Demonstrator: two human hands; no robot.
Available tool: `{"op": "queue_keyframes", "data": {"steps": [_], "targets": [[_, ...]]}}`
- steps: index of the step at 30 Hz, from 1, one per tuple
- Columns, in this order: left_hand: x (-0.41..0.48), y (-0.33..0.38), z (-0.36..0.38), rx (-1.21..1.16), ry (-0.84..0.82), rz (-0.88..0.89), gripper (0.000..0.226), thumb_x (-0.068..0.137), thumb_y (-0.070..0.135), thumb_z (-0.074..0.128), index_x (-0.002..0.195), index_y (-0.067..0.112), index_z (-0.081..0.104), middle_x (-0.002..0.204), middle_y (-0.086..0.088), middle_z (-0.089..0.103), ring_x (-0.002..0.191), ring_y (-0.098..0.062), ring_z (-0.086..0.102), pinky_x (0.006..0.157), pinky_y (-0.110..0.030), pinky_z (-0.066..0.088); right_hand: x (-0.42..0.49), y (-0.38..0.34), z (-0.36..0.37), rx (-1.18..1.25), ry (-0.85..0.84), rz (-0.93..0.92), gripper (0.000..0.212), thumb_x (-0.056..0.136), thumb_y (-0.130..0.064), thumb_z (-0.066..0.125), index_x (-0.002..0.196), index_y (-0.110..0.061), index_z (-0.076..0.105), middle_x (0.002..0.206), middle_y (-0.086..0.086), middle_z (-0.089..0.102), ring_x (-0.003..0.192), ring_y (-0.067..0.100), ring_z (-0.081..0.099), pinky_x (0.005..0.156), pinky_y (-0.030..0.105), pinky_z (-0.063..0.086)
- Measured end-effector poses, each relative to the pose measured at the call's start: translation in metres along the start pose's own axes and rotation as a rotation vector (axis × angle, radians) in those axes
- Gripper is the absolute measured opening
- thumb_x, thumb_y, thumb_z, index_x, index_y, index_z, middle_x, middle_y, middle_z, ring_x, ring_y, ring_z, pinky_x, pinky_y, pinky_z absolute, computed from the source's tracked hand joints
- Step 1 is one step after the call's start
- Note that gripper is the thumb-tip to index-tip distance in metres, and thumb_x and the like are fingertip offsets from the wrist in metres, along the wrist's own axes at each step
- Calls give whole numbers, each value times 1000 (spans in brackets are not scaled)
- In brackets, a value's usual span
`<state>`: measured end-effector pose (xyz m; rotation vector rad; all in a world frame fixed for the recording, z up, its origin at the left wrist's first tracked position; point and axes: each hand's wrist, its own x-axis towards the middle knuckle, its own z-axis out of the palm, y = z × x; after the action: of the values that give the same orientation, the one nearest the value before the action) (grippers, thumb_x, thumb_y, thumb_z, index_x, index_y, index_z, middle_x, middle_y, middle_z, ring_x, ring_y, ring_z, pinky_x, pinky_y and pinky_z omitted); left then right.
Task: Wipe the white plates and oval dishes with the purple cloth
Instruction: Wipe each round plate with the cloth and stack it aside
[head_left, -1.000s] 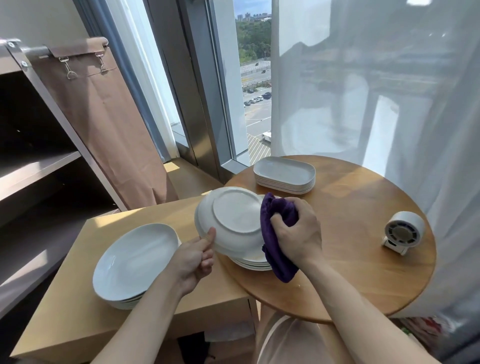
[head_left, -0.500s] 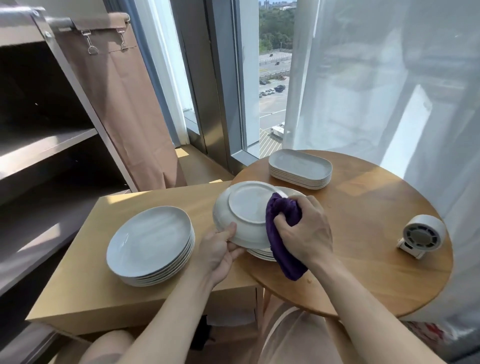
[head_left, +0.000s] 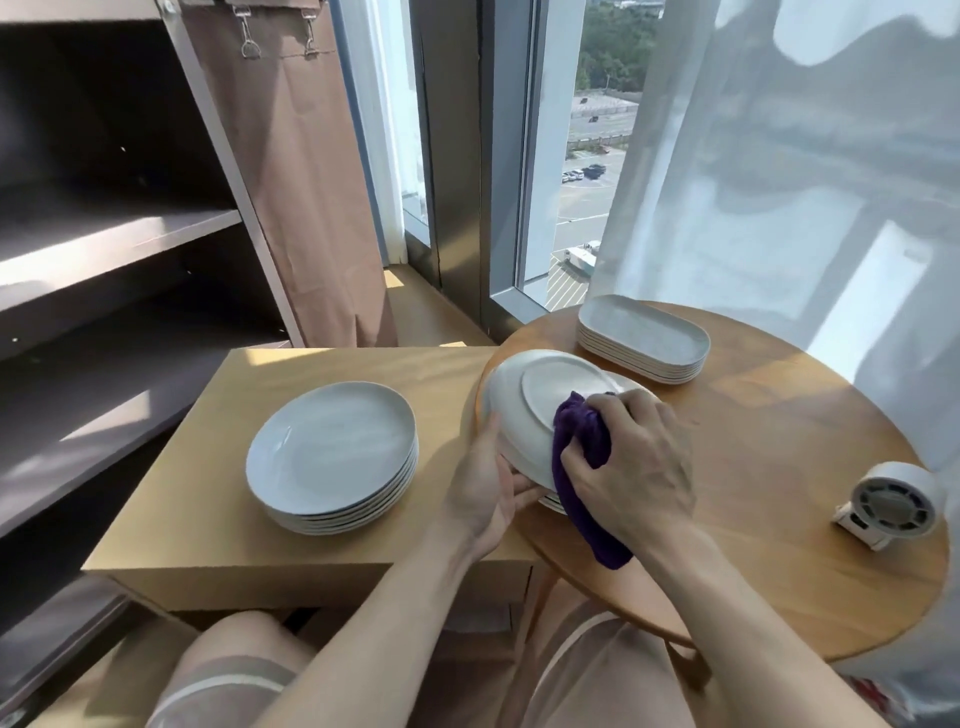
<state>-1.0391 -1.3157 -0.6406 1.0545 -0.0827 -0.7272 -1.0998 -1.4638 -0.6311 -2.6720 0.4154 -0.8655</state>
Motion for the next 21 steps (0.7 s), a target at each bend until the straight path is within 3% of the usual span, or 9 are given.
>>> {"op": "queue_keyframes", "data": {"steps": [5,8,12,16,21], "targets": [[2,-2,-2,21,-19,8,68,104,66,17,142,27,58,132,-11,68,124,-30,63,100,-42,53,11,-20,0,-12,-139,-234,38,82,-46,63,114,-26,66,108,-2,61,99,26,53,88,45,45],[4,-1,-2,15,39,4,64,106,61,22,137,24,62,127,-13,71,119,-32,65,93,-42,55,42,-25,-7,74,-331,-180,27,85,-50,57,102,-31,65,102,-9,58,97,19,53,86,38,45],[5,-2,1,52,111,-4,42,110,46,35,129,24,65,122,-9,74,117,-31,68,101,-47,55,84,-23,-4,94,-502,-83,16,82,-49,58,85,-34,58,90,-10,52,92,22,56,82,42,47],[7,-7,2,135,155,1,24,107,21,52,127,16,63,116,-10,76,111,-32,71,99,-50,56,107,-9,11,-20,-451,-11,17,84,-47,56,85,-30,58,93,-5,50,96,29,55,81,39,41],[10,-8,5,181,197,-1,28,106,21,55,128,6,62,117,-10,75,108,-28,72,91,-43,61,104,19,13,-71,-379,119,21,81,-50,53,91,-31,53,89,-3,45,97,33,54,81,42,40]]}}
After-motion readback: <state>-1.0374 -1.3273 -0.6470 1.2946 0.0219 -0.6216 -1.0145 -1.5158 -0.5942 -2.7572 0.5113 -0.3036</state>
